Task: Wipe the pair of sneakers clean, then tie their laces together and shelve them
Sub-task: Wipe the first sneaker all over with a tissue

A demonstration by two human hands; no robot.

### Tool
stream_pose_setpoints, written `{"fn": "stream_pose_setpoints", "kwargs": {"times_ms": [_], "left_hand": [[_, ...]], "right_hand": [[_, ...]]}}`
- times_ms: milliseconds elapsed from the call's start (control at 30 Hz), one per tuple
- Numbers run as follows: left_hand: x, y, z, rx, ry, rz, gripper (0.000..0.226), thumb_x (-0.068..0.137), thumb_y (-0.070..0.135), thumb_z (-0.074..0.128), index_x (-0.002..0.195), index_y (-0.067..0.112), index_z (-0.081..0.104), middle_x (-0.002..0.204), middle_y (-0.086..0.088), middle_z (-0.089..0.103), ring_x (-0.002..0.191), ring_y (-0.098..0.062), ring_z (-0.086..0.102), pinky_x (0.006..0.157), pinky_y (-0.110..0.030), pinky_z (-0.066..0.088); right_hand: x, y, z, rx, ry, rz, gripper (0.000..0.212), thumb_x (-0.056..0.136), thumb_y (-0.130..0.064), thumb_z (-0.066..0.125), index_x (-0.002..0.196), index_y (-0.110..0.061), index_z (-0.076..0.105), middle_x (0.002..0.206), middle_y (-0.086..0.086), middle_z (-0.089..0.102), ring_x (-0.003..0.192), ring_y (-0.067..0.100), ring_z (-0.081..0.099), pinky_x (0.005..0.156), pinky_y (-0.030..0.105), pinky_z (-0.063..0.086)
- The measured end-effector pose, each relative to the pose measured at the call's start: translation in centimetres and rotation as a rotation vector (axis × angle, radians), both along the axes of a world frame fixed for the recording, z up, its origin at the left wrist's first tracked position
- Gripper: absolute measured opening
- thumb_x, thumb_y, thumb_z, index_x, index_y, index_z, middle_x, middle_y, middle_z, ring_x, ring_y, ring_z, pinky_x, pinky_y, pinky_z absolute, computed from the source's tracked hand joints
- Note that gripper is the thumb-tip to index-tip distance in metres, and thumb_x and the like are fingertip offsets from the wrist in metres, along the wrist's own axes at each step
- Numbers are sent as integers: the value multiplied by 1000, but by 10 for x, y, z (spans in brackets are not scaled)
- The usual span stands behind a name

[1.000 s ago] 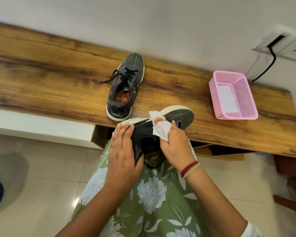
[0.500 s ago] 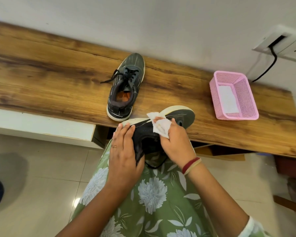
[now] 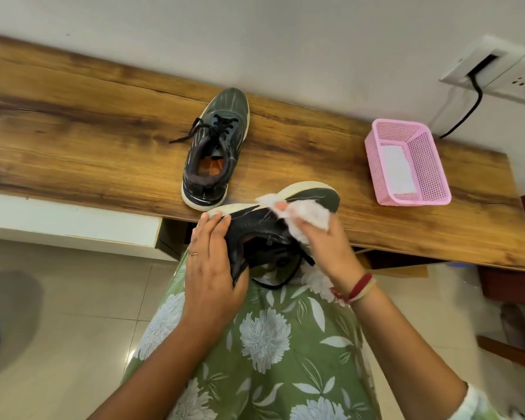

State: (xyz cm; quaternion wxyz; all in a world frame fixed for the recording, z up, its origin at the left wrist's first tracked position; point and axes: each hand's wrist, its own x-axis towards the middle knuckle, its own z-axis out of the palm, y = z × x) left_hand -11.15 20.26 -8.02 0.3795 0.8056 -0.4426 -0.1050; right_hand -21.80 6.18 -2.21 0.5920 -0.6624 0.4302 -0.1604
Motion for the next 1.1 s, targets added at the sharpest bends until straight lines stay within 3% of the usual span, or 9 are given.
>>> {"fn": "stream_pose_setpoints", "kwargs": {"times_ms": [100,233,300,433,600,733,867,1000,1100], "left_hand": [[1,-1,0,-1,10,10,67,79,29,42,140,5,34,144,-14,39,143,-25,21,119,-42,13],[2,-3,1,-2,24,21,66,79,29,42,140,4,35,144,-15,40,143,-25,22,118,-47,18],[2,-4,1,-1,15,21,65,80,29,42,140,4,36,143,-15,41,143,-26,23,117,-49,19],[1,-3,0,1,15,10,67,79,30,42,141,5,34,144,-15,40,143,-26,22,118,-49,19],[1,-3,1,-6,16,18,66,80,30,42,140,5,35,143,-15,41,142,-26,24,116,-51,22],[1,-3,1,2,23,11,66,80,30,42,140,4,35,143,-15,40,142,-26,24,116,-52,22],[2,-3,2,6,33,18,66,81,31,41,140,4,36,143,-14,41,142,-25,23,114,-54,25],[3,-4,2,1,59,31,67,80,31,41,141,5,36,145,-13,40,143,-23,22,115,-53,24],[2,-5,1,-8,67,26,68,79,31,42,141,5,36,145,-13,40,143,-23,22,115,-53,24]], "right_hand": [[-18,-27,-9,-322,78,-175,24,93,-13,49,111,-20,62,102,-7,64,92,1,57,78,14,44],[-17,-14,-25,-448,261,127,29,87,-2,48,108,-12,65,95,1,63,81,12,56,80,26,40],[-16,-2,-24,-459,239,262,29,88,-8,48,111,-12,66,107,2,65,96,14,60,89,28,44],[-23,-24,-23,-609,436,357,48,82,-5,45,129,-10,54,135,7,52,130,17,43,114,20,8],[-15,-9,-18,-513,361,416,36,89,-19,42,117,-13,63,118,7,64,109,21,58,111,33,31],[-17,-18,-17,-577,435,286,36,85,-12,40,112,-13,65,110,7,67,102,23,61,116,31,19],[-11,5,-1,-163,38,296,25,92,-14,50,110,-15,66,108,-10,68,107,3,60,96,26,46],[-19,-30,14,48,-192,-250,14,91,-13,51,95,-17,64,85,-14,70,78,-3,63,66,15,49],[-14,-42,4,-78,-22,-391,15,95,-12,51,92,-23,60,90,-9,62,80,1,60,73,17,50]]}}
